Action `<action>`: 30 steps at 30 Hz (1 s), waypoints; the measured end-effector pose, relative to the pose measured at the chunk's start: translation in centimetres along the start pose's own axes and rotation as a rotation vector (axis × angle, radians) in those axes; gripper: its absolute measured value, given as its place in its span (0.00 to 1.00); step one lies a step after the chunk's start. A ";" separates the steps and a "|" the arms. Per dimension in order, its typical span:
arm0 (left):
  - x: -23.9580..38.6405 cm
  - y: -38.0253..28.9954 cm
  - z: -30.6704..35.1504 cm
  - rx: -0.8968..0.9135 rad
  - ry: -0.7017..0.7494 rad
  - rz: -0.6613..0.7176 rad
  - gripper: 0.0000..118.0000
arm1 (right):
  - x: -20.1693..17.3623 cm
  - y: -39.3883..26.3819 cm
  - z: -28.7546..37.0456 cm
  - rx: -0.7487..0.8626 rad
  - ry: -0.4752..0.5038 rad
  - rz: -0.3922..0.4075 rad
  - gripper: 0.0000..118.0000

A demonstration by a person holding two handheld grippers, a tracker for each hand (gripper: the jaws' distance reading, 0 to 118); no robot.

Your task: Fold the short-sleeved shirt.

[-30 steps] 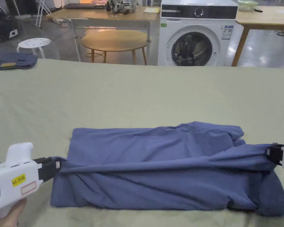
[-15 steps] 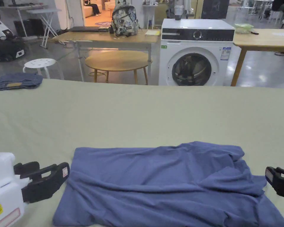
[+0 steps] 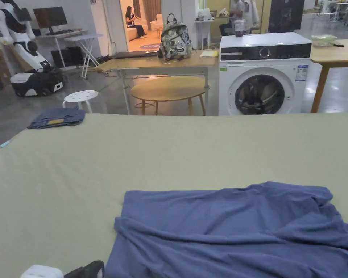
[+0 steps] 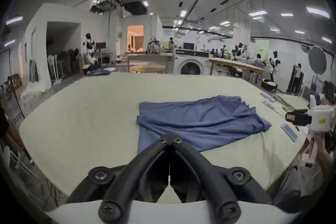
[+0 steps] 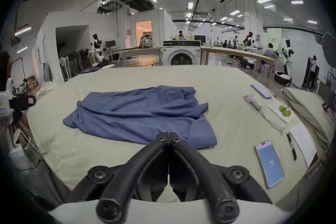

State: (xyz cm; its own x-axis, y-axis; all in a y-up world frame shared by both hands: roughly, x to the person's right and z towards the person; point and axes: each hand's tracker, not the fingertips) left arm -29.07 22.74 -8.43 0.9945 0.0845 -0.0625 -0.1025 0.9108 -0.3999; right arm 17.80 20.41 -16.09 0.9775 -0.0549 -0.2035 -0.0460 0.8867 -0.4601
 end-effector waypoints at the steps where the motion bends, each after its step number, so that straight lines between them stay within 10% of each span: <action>1: -0.7 -0.1 -0.9 -0.037 -0.007 0.033 0.00 | -0.1 0.0 0.1 -0.005 0.006 0.002 0.00; 4: -2.6 -0.6 -5.5 -0.179 -0.001 0.095 0.13 | -0.2 -0.3 0.4 0.007 0.021 0.001 0.00; 6: -4.1 -1.3 -9.3 -0.247 -0.057 0.141 0.73 | 0.0 -0.6 0.4 0.000 0.026 -0.004 0.00; 7: -4.7 -1.9 -11.6 -0.293 -0.049 0.160 0.85 | 0.3 -0.9 0.3 -0.009 0.031 -0.006 0.00; 11: -6.6 -3.3 -17.8 -0.406 0.017 0.233 0.78 | 1.4 -1.9 0.6 -0.041 0.018 -0.023 0.00; 16: -5.0 -4.7 -20.7 -0.485 0.109 0.115 0.43 | 3.1 -3.1 0.6 -0.095 -0.044 -0.043 0.00; 18: -3.4 -4.2 -20.3 -0.472 0.117 0.044 0.14 | 3.6 -3.2 0.3 -0.103 -0.050 -0.056 0.00; 25: -1.2 -4.8 -21.4 -0.535 0.099 -0.024 0.05 | 4.9 -1.0 -4.7 -0.129 -0.052 -0.066 0.00; 27: -1.6 -4.4 -21.0 -0.527 0.078 0.053 0.05 | 6.1 0.6 -8.1 -0.156 -0.062 -0.073 0.21; 29: -2.4 -4.8 -20.7 -0.510 0.054 0.018 0.05 | 7.7 1.4 -12.7 -0.230 -0.066 -0.132 0.76; 30: -2.5 -5.1 -20.5 -0.495 0.042 0.015 0.05 | 8.2 1.1 -14.9 -0.235 -0.099 -0.105 0.80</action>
State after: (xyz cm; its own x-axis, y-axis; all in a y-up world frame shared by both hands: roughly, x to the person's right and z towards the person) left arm -31.52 9.59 -24.98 0.9920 0.0706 -0.1043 -0.1257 0.6076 -0.7842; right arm 22.71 14.11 -31.17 0.9943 -0.0856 -0.0635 0.0219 0.7471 -0.6644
